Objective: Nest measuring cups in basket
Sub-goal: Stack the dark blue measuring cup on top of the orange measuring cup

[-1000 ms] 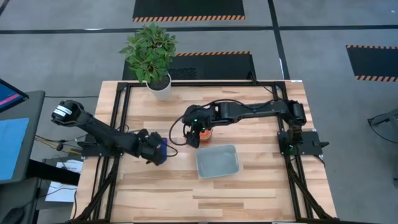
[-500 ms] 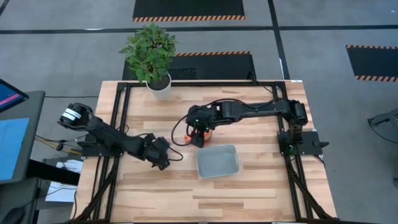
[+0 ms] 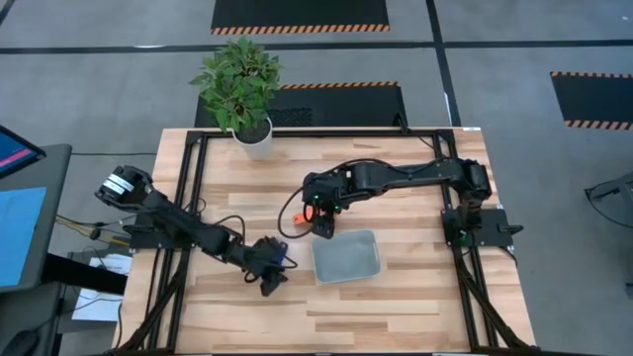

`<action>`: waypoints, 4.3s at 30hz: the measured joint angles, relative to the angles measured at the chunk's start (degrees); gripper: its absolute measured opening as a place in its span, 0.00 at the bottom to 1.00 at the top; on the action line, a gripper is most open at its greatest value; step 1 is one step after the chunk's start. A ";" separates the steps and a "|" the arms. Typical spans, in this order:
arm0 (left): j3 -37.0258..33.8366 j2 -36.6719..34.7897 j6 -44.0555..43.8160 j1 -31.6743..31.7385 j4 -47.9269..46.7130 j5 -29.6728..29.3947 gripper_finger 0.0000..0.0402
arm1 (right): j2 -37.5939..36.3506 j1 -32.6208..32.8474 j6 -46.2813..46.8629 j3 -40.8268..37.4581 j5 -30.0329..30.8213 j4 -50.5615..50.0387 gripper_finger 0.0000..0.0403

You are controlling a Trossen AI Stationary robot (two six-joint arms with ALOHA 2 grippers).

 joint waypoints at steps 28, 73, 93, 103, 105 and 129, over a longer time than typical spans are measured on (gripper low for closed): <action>10.64 -2.71 -1.28 -3.49 -43.58 -5.24 0.41 | -14.07 36.75 45.19 -6.05 17.92 -24.65 0.72; 9.60 8.38 18.57 -5.90 -17.55 6.14 0.29 | 3.81 36.68 55.92 -3.18 15.84 7.20 0.72; 10.29 7.18 5.94 -10.74 -34.95 10.79 0.29 | 15.00 31.66 54.68 -3.23 2.08 24.38 0.72; 9.71 4.66 -2.41 -15.01 -38.55 7.16 0.28 | 15.15 27.49 61.15 -3.39 2.90 22.18 0.72; 9.71 4.14 -2.04 -14.92 -38.50 6.51 0.28 | 15.15 26.90 60.60 -3.39 2.89 22.54 0.72; 9.77 3.84 -2.33 -15.47 -38.00 3.99 0.28 | 23.71 24.78 63.08 0.99 4.03 28.30 0.72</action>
